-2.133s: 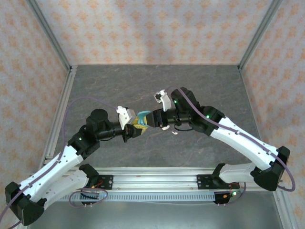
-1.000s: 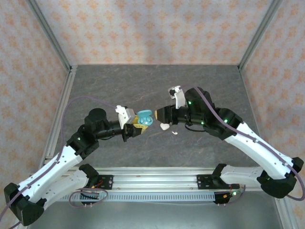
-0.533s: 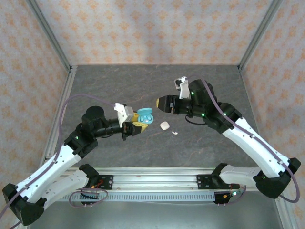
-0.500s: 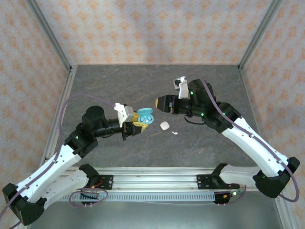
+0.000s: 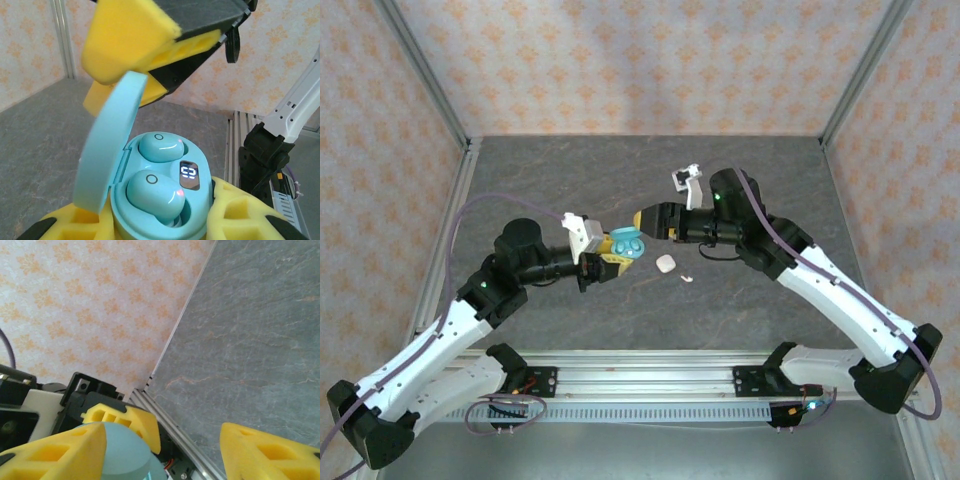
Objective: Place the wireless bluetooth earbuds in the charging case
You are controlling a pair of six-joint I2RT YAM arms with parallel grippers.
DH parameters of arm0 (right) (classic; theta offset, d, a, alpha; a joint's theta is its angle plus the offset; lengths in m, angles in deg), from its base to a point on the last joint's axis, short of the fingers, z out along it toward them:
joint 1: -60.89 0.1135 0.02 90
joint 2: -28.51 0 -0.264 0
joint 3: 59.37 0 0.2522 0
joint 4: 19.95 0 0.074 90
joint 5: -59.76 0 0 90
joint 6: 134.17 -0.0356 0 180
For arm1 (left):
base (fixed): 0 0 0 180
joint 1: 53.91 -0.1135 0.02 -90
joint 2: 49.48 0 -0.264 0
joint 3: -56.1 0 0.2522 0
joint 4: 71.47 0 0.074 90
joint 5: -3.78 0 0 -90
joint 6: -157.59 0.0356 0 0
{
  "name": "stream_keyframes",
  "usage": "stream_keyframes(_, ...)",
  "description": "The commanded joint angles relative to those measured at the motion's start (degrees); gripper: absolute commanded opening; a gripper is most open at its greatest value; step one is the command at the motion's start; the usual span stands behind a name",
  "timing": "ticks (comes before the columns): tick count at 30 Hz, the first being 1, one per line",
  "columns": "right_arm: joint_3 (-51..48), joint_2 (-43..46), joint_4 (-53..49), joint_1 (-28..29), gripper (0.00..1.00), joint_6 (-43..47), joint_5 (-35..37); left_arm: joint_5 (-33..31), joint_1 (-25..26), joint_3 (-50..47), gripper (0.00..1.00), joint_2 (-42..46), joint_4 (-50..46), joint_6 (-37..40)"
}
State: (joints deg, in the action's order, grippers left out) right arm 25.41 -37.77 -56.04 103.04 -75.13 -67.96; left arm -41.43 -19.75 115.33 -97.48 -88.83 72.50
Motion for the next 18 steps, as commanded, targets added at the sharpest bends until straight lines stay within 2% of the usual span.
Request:
stream_keyframes(1, -1.79, 1.54, 2.38, 0.21, 0.63, -1.13, -3.31, 0.57, 0.65, 2.56, 0.24, -0.32, 2.54, -1.02)
stream_keyframes(10, -5.13, 3.95, 4.37, 0.26, 0.65, -3.95, -3.54, -0.92, 0.65, 2.56, 0.27, -0.74, 4.89, -4.27)
stream_keyframes(18, -13.20, 4.65, 21.69, 0.30, 0.66, -17.21, -7.81, -3.35, 0.68, 2.48, 0.28, -1.07, 6.90, -6.96)
